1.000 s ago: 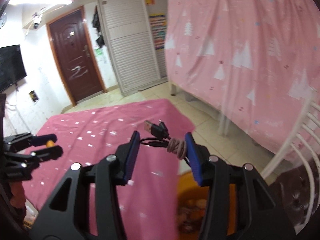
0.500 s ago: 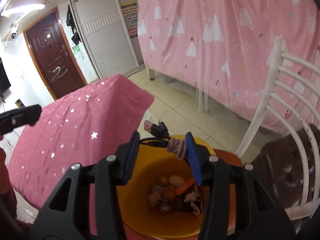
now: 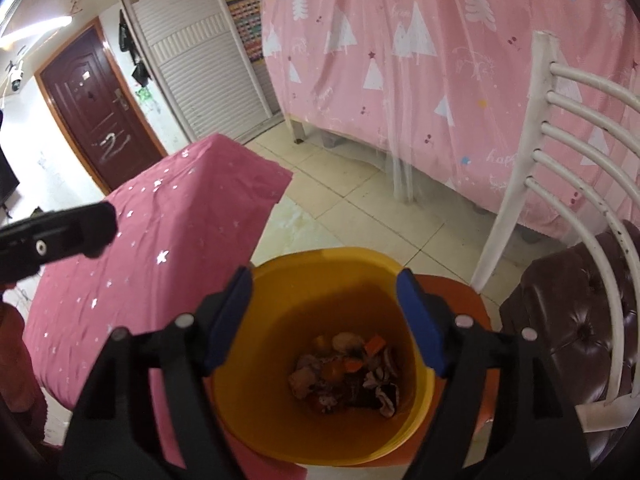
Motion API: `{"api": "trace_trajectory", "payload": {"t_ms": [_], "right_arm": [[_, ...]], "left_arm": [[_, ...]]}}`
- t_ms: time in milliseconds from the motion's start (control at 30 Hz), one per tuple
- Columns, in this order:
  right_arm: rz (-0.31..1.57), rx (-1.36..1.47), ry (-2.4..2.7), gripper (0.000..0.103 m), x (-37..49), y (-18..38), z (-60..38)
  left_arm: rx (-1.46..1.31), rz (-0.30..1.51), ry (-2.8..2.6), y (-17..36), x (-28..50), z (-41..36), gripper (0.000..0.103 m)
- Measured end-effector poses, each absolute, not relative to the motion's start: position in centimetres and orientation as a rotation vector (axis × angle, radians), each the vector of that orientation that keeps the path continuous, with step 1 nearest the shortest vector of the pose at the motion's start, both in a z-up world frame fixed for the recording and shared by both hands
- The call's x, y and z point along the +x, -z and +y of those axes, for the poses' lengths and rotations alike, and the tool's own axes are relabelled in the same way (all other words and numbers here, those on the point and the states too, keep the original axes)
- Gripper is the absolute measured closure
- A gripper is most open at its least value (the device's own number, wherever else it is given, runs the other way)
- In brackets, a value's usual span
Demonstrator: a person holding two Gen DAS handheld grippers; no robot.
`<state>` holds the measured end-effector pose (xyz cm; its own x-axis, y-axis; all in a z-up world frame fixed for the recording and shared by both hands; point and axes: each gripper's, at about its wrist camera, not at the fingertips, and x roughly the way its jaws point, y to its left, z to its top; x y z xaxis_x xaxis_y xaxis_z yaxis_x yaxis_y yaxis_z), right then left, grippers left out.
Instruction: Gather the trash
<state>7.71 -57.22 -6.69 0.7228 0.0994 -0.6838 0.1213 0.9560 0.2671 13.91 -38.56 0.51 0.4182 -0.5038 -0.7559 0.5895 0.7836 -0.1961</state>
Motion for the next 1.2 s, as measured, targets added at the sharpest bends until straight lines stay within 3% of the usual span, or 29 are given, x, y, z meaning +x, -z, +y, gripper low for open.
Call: {"api": "trace_trajectory", "payload": {"t_ms": [133,200,267,400,500,567,633,1200], "right_arm": [[0.734,0.347,0.061,0.031,7.1,6.4,-58.7],[0.717,0.367,0.083,0.031,6.8,6.2,-59.5],[0.706,0.385,0.095,0.030,6.6,6.1,-60.0],[0.679,0.418,0.102,0.027,6.3,6.0,-60.4],[0.665,0.418,0.092,0.018,6.4,5.6,-59.9],[0.664,0.396,0.075,0.008,6.7,5.4,-59.1],[0.664,0.365,0.075,0.006,6.9,5.1,-58.4],[0.463,0.156,-0.169,0.006,7.7,-0.4,-46.2]], "left_arm": [[0.089,0.948,0.717,0.2,14.2,-39.5,0.048],[0.076,0.964,0.735,0.5,14.3,-39.7,0.030],[0.068,0.967,0.745,0.6,14.2,-40.0,0.020],[0.065,0.961,0.759,0.5,14.0,-39.7,0.013],[0.052,0.945,0.751,0.2,14.1,-38.9,0.008],[0.040,0.935,0.745,0.1,14.1,-37.9,0.008],[0.032,0.919,0.741,0.0,14.1,-36.8,0.008],[-0.006,0.570,0.335,-1.2,11.3,-18.8,0.008]]}}
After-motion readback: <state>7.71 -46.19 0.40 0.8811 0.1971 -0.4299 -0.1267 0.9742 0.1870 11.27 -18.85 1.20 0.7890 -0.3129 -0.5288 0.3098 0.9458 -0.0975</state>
